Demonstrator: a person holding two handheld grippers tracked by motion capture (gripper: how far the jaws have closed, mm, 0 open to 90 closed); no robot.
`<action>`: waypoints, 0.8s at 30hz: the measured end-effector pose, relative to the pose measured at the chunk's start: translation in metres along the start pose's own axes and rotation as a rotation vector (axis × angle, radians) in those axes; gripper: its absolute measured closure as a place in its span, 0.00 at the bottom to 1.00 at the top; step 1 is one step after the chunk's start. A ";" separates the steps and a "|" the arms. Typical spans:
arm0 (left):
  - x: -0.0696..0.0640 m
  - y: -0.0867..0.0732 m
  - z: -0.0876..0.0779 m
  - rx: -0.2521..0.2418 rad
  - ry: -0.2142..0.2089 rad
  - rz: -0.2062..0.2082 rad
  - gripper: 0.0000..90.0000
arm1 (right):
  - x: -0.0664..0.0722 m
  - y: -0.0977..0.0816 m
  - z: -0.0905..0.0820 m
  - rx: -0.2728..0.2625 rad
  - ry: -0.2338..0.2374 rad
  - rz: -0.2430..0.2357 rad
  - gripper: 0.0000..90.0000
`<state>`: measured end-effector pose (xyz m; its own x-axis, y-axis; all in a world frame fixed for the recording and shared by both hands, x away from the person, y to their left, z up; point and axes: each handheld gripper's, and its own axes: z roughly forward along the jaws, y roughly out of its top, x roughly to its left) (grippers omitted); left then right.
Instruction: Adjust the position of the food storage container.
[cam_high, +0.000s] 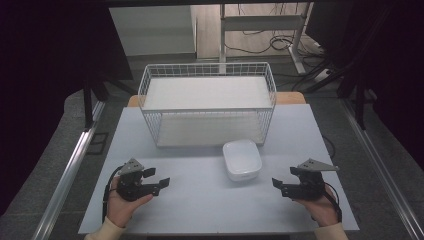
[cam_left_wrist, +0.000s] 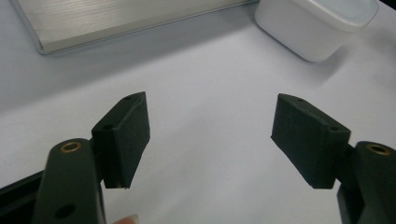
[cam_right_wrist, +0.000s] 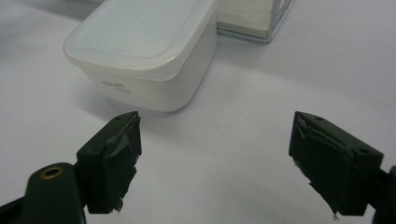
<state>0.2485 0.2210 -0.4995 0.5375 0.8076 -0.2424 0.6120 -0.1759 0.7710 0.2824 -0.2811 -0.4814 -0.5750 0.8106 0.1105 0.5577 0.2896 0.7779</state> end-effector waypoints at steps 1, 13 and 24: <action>0.000 0.000 0.000 0.000 0.000 0.000 0.30 | 0.000 0.000 0.000 0.000 0.000 0.000 0.20; 0.001 -0.002 0.000 0.002 -0.021 -0.022 0.30 | 0.000 0.003 -0.007 -0.025 0.024 0.028 0.26; 0.002 -0.002 0.000 0.001 -0.019 -0.021 0.31 | 0.001 0.006 -0.009 -0.040 0.034 0.026 0.28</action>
<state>0.2478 0.2229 -0.5012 0.5355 0.8005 -0.2692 0.6238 -0.1600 0.7650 0.2794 -0.2829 -0.4714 -0.5810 0.7997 0.1514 0.5485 0.2473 0.7988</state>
